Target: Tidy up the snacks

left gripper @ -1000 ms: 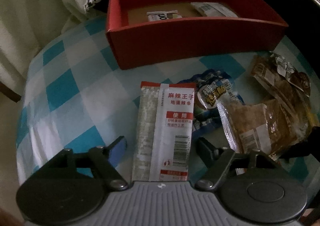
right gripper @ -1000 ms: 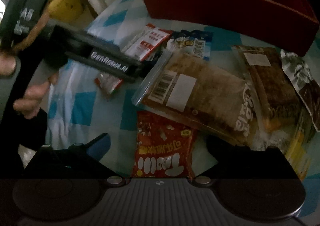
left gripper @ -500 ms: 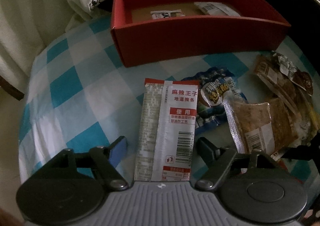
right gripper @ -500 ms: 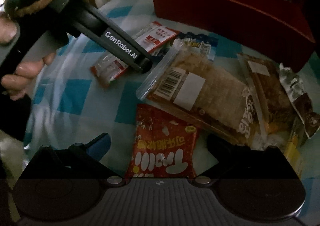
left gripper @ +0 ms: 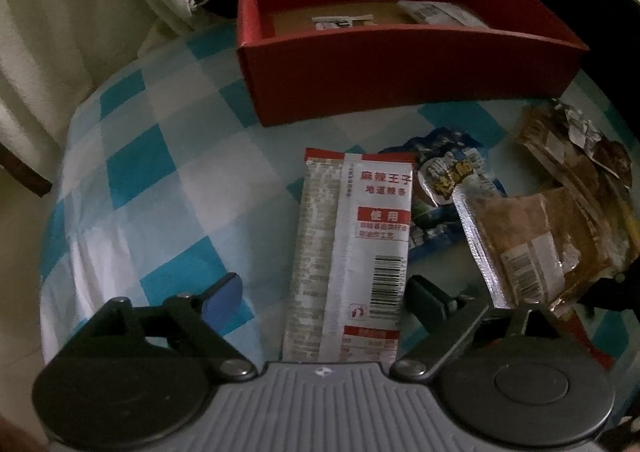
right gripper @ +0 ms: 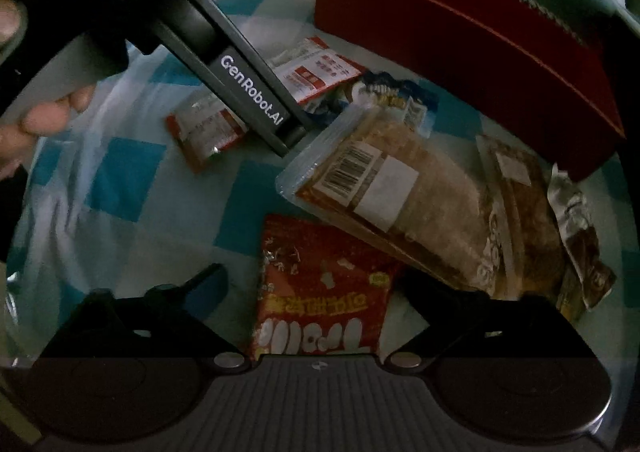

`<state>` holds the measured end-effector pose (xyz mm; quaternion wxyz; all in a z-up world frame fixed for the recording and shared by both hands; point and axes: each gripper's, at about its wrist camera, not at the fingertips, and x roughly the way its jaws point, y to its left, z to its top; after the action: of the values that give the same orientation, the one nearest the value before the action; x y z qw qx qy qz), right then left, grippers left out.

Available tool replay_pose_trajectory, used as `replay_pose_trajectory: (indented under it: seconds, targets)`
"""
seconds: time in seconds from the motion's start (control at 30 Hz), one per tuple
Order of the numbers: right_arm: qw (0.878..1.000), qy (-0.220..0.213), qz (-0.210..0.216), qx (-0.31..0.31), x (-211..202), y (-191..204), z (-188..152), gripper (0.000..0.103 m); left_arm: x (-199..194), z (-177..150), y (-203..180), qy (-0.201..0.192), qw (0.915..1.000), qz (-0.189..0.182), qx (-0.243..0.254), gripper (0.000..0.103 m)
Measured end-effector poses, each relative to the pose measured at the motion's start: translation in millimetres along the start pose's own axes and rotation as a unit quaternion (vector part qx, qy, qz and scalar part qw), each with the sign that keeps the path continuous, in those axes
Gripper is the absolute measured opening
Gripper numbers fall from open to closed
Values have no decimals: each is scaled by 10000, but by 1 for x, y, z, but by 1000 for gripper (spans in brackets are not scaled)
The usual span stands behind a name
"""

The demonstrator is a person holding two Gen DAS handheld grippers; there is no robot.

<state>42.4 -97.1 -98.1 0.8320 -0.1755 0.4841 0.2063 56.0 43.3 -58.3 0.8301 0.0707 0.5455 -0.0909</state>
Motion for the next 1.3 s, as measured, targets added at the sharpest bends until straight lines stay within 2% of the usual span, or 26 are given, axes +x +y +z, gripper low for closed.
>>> replay_pose_trajectory:
  seconds: [0.03,0.1,0.17,0.37,0.6,0.77,1.0,1.2,1.27,1.3]
  targets:
    - [10000,-6,-23,59,-1,-3,0,85,-1,-1,1,-17,10000,7,-23,79]
    - [9998,-30,37,211,-5,-13,0,79,-5,-2,1,-17,10000,-20,-45,66]
    - [9992,-37,175,350,-7,-19,-1,75,-9,-2,1,-14,10000,-20,-83,51]
    - [9959,0,532,725,-11,-30,-3,70,-16,-7,14,53,9990,-132,-431,45]
    - [9922,-246,904,817,-32,-25,-1,68,-35,-12,32,-197,9938,-472,-985,42]
    - [9883,-502,1061,974,-45,-32,6,67,-45,-13,37,-361,9902,-638,-1185,41]
    - [9823,-797,1000,1367,-56,-56,12,67,-47,-11,32,-407,9909,-686,-1088,40]
    - [9796,-800,957,1577,-54,-69,9,67,-26,-14,21,-39,9954,-516,-801,42]
    - [9798,-755,970,1575,-51,-68,9,67,-22,-12,17,-59,9970,-324,-707,53]
    - [9799,-734,990,1569,-51,-67,9,67,-19,-10,15,-58,9975,-285,-644,54]
